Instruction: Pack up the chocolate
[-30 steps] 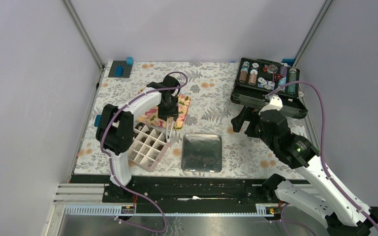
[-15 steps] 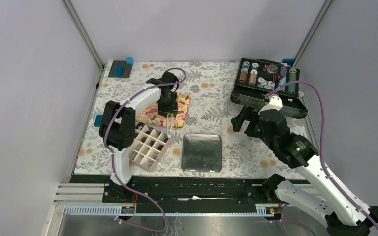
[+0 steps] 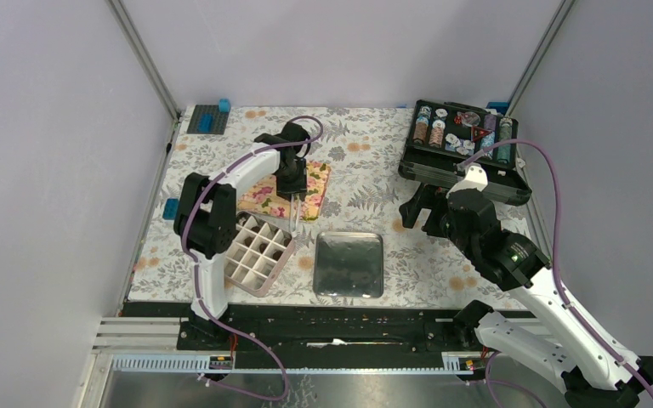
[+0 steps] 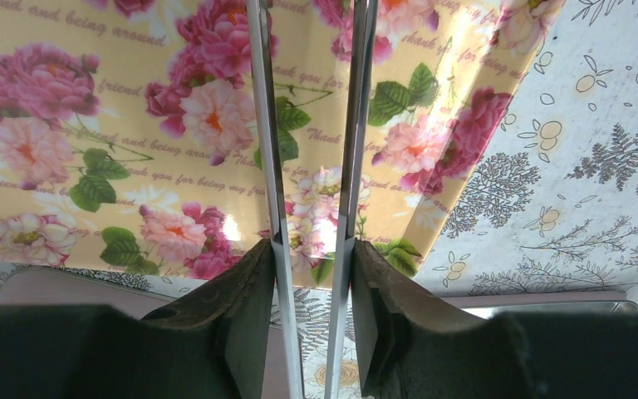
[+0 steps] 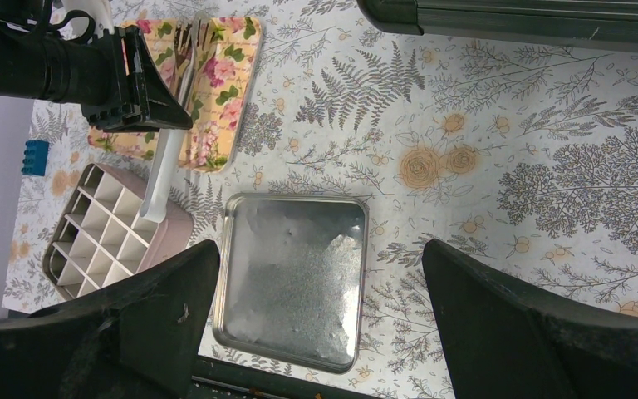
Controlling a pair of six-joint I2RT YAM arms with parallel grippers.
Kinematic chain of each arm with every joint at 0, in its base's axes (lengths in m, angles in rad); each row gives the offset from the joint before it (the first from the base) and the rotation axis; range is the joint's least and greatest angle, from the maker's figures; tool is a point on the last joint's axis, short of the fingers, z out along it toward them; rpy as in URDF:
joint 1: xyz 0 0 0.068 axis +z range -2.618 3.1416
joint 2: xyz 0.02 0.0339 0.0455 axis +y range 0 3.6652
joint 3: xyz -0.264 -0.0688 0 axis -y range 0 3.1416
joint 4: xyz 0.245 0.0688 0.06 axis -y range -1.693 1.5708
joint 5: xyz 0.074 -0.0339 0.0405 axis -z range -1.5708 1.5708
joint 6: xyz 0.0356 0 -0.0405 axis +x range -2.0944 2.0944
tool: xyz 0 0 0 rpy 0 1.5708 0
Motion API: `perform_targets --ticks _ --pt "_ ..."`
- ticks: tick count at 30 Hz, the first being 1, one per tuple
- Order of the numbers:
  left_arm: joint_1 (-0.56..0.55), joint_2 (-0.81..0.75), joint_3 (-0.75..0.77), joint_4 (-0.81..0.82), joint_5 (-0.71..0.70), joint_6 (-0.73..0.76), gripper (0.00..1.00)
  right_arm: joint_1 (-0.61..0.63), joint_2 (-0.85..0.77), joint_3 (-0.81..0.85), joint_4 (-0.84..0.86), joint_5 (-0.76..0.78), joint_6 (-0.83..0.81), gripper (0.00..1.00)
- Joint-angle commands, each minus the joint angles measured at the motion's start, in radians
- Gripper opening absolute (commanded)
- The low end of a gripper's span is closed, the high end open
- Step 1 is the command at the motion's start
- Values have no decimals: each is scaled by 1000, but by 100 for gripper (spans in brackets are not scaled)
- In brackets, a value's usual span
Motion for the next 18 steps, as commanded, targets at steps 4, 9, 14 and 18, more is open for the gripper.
perform_targets --ticks 4,9,14,18 --pt "1 -88 -12 29 2 4 19 -1 1 22 15 17 -1 99" --pt "1 -177 -29 -17 -9 6 8 -2 3 20 27 12 0 99" --pt "-2 -291 -87 -58 -6 8 7 -2 8 13 35 -1 4 99" --pt "-4 -421 -210 -79 2 5 6 -1 3 13 39 -2 6 99"
